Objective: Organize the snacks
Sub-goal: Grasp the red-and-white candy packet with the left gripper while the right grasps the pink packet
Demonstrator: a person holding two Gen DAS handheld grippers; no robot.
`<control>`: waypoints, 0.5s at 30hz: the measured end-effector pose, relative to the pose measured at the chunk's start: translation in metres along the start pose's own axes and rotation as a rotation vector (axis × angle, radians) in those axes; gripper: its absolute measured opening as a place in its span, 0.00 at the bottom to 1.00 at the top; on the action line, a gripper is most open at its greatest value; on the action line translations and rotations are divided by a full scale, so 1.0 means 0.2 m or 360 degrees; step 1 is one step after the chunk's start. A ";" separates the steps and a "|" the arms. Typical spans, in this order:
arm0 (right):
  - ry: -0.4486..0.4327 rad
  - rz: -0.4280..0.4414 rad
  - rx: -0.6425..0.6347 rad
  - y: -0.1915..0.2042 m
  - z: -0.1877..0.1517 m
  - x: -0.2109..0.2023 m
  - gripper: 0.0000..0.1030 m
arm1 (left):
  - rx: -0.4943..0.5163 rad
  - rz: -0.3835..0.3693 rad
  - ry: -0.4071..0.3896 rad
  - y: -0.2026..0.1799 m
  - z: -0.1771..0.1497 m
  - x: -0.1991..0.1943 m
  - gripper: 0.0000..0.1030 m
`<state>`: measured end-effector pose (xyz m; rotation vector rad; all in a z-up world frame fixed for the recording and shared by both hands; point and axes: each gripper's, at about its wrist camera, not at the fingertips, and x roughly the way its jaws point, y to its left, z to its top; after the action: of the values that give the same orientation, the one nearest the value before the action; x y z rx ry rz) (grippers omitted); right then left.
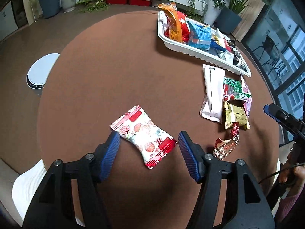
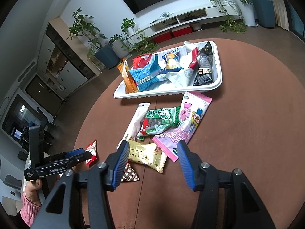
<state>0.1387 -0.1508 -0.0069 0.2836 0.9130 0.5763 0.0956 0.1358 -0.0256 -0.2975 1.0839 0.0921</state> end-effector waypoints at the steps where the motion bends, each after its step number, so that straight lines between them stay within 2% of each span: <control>1: -0.0001 -0.0002 0.0001 0.00 0.00 0.00 0.56 | 0.0001 0.0004 0.0006 0.00 0.00 0.01 0.60; 15: 0.0034 -0.0097 0.0033 -0.05 0.03 0.06 0.56 | 0.0182 0.0014 -0.0042 -0.10 0.03 0.12 0.60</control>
<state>0.1538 -0.1520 -0.0159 0.2677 0.9455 0.5151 0.1167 0.1160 -0.0389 -0.1883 1.0599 0.0414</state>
